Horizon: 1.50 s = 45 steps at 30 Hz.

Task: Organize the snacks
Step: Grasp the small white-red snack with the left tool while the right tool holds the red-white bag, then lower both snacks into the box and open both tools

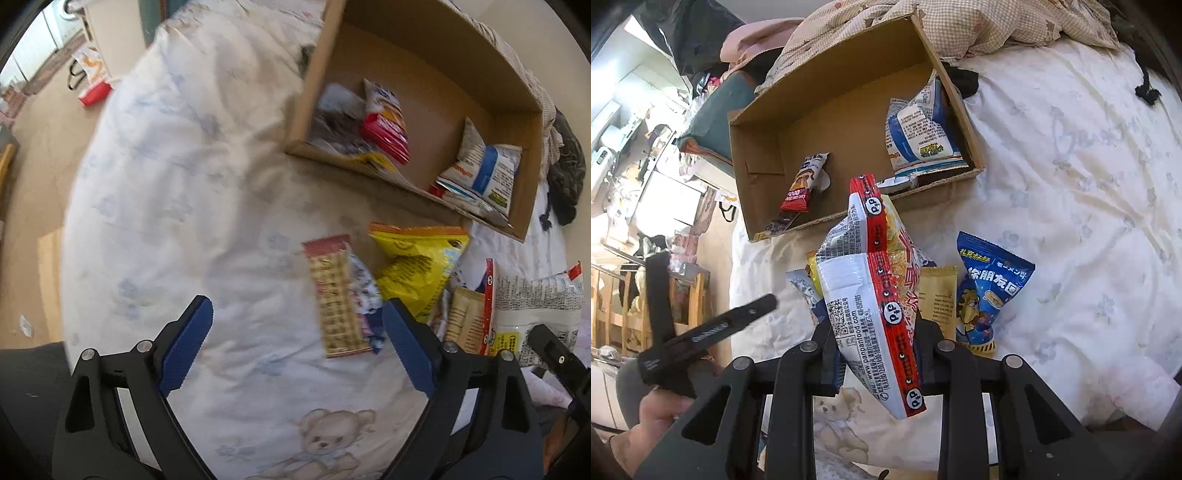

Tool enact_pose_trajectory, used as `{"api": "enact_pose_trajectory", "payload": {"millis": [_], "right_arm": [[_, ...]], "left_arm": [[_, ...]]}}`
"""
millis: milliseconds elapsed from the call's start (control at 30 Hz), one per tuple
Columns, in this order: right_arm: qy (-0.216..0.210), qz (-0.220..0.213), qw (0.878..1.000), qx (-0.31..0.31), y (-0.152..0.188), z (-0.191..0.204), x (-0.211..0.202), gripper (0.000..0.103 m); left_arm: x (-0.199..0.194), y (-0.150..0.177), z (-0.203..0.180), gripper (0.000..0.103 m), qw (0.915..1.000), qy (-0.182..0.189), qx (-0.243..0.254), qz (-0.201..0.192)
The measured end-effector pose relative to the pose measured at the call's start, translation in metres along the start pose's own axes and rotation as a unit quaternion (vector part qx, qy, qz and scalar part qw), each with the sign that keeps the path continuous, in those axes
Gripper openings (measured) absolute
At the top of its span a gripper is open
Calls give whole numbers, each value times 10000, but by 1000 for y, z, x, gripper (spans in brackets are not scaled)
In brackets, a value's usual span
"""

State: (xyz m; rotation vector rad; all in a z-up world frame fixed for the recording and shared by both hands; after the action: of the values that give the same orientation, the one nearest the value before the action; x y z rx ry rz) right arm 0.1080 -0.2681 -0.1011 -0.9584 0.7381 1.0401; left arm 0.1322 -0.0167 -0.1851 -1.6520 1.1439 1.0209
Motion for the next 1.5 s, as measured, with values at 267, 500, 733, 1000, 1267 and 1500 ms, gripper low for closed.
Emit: {"api": "enact_pose_trajectory", "payload": {"millis": [267,500,733,1000,1267,1500], "right_arm": [[-166,-78,9995,270,-2,-12,-7,28],[-202,-101,9993,286,-3,-10,-8,28],[-244,-161,9994,172,-3,-4,-11,28],[-554,-375,9975,224,-1,2,-24,28],[-950,-837,9919,131,-18,15,-44,28],[-984,-1059,9894,98,-54,23,-44,28]], "left_arm": [[33,-1,-21,64,9995,310,51,-8],[32,2,-38,16,9986,376,367,-48],[-6,12,-40,16,9975,568,403,-134],[-51,24,-31,16,9954,312,802,-433],[-100,-10,-46,16,9872,204,1195,-1041],[-120,-64,-65,16,9780,86,1521,-1428]]}}
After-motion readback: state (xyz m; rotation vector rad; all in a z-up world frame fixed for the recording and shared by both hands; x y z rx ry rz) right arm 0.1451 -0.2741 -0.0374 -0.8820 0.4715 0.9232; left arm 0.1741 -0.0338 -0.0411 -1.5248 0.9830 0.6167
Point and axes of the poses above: each gripper's, at about its wrist camera, not at the fingertips, and x roughly the way its jaws point, z to its left, y to its underside, the point moved 5 cm from there along x, roughly the way its jaws point, and after that the axes turned 4 degrees about y, right-handed, at the moved point
